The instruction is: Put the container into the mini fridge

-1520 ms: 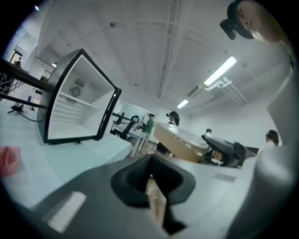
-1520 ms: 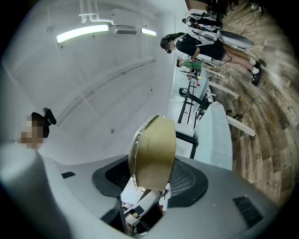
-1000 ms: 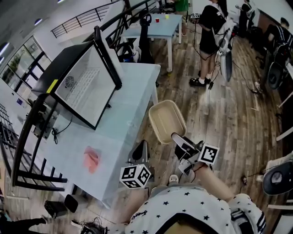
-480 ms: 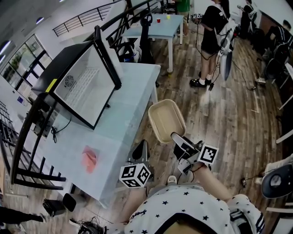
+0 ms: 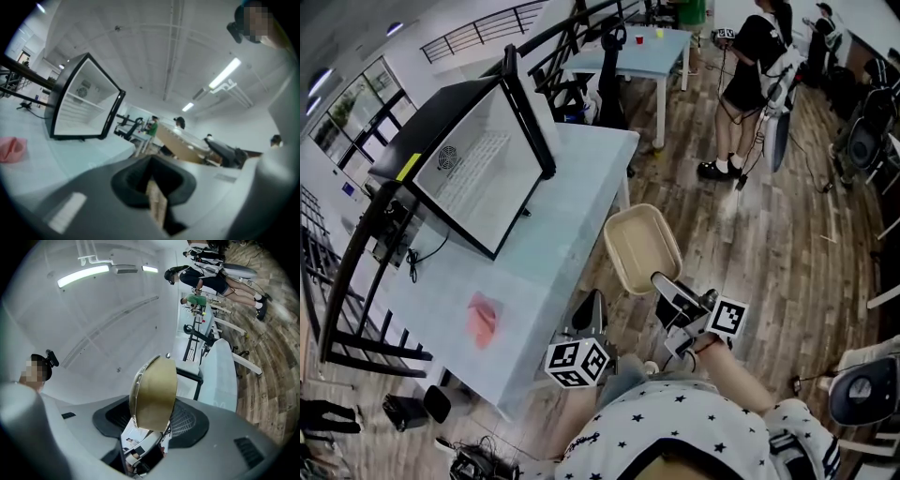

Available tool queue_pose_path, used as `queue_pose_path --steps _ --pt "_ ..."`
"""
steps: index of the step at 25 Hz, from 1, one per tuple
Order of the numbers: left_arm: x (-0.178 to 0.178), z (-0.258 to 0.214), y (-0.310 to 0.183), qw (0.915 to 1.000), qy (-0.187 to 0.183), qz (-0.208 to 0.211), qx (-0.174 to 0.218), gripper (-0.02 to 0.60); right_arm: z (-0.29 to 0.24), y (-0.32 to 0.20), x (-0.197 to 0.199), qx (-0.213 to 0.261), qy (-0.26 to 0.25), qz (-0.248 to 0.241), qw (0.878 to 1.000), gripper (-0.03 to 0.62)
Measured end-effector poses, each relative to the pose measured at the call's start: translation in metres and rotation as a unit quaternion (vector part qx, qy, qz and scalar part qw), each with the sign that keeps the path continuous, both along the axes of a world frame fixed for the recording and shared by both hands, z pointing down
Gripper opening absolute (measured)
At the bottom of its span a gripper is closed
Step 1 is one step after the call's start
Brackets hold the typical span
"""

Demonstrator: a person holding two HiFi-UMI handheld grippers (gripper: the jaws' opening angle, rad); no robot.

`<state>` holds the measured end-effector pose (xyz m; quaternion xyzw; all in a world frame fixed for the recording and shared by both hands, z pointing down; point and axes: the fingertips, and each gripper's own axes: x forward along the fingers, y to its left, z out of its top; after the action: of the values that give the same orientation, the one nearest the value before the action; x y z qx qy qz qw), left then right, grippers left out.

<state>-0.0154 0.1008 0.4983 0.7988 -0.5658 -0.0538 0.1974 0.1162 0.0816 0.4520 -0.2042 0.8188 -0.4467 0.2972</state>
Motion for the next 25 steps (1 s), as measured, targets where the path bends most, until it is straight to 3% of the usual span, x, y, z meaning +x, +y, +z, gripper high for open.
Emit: queue_pose_path --steps 12,25 --pt "-0.004 0.008 -0.022 0.9997 0.004 -0.014 -0.019 0.005 0.004 -0.025 0.006 -0.008 0.000 -0.002 1.000 0.232" --pt "-0.004 0.009 -0.095 0.9996 0.012 0.003 -0.025 0.005 0.001 -0.096 0.009 -0.011 0.007 0.015 1.000 0.232"
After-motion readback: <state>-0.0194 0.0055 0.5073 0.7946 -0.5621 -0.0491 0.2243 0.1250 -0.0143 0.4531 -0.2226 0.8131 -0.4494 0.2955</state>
